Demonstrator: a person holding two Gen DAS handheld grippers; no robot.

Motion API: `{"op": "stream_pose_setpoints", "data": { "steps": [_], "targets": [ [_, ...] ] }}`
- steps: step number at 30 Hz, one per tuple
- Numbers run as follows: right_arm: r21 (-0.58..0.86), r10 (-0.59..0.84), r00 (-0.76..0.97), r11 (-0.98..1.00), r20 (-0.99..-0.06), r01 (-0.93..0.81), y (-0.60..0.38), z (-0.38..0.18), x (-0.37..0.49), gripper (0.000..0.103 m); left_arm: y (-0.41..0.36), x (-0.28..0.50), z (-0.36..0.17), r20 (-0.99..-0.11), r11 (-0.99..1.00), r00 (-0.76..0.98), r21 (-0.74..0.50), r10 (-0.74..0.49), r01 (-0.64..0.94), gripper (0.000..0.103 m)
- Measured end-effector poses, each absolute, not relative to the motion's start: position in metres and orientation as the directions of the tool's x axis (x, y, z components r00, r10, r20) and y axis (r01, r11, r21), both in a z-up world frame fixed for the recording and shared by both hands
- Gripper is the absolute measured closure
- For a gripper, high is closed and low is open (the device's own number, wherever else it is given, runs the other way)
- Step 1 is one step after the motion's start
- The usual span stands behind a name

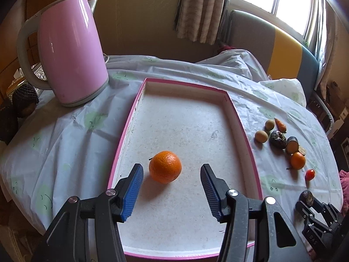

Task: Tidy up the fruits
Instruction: 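Place the orange in the pink tray with the left tool while the right carries the dark fruit, then lower the dark fruit into the tray and open the right tool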

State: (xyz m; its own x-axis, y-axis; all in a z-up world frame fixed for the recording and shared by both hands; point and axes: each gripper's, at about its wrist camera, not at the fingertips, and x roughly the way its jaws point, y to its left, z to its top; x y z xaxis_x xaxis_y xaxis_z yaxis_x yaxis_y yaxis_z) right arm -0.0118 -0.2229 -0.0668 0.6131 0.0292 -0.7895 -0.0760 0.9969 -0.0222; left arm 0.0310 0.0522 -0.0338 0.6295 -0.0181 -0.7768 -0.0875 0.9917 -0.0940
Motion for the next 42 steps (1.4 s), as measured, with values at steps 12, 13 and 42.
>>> {"op": "stream_pose_setpoints", "data": {
  "steps": [12,13,42],
  "targets": [
    [0.049,0.177,0.621,0.975,-0.763,-0.218,-0.172,-0.047,0.001,0.058,0.058,0.020,-0.029,-0.765,0.991,0.643,-0.107,-0.026,-0.086,0.048],
    [0.055,0.191,0.622,0.971,-0.760,-0.232,-0.167,-0.045,0.002,0.058,0.059,0.019,-0.028,-0.764,0.990,0.644,-0.108,-0.028,-0.085,0.048],
    [0.069,0.315,0.567,0.909,-0.761,-0.411,-0.061,-0.041,0.075,0.048,0.084,0.016,-0.032,-0.773,0.984,0.634,-0.106,0.011,-0.146,0.048]
  ]
}}
